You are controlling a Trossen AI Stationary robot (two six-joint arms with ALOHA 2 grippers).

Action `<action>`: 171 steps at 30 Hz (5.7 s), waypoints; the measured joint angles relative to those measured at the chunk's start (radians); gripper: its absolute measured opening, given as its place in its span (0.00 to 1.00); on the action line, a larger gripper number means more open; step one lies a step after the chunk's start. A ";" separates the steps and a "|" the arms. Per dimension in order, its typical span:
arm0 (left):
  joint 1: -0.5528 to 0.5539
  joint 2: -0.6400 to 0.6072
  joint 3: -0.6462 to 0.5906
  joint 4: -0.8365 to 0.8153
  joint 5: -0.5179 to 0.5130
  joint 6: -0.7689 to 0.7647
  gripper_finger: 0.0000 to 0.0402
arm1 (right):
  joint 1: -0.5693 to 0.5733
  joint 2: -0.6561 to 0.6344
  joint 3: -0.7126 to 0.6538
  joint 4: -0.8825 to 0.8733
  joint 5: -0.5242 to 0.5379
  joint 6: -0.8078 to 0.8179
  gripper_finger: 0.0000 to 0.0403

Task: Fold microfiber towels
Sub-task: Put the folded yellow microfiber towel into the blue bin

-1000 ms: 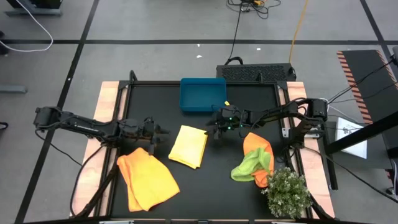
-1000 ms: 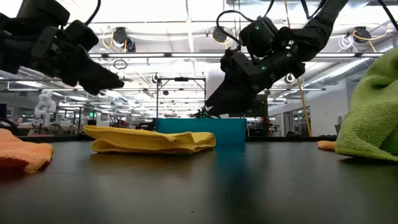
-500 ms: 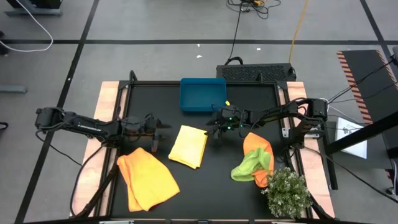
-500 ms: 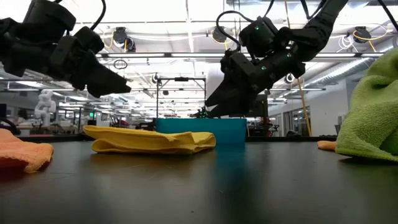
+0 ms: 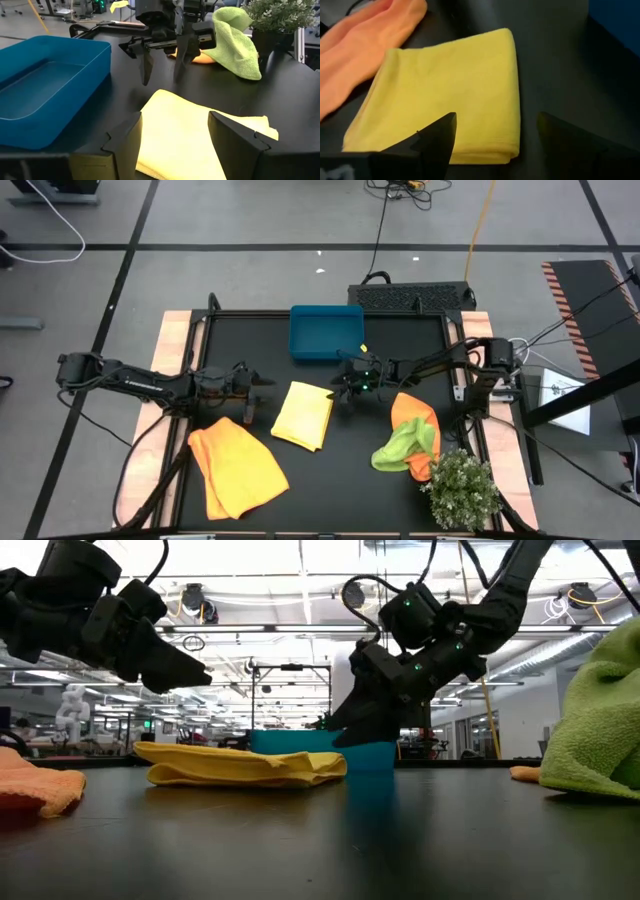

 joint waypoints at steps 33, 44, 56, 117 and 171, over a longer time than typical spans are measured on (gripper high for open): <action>-0.001 0.000 0.001 0.061 0.031 -0.011 0.57 | -0.023 0.165 0.079 0.000 -0.098 0.057 0.60; -0.001 0.000 0.001 0.053 0.036 -0.031 0.57 | -0.033 0.166 0.077 -0.014 -0.133 0.051 0.42; 0.013 0.060 0.055 0.051 0.051 -0.007 0.57 | -0.040 0.169 0.074 0.009 -0.141 -0.012 0.05; 0.227 0.765 0.717 -0.543 0.554 0.305 0.16 | 0.028 0.059 0.076 0.034 -0.130 -0.185 0.00; 0.236 0.499 0.716 -0.540 0.407 0.235 0.01 | 0.043 -0.011 0.043 -0.055 -0.127 -0.046 0.53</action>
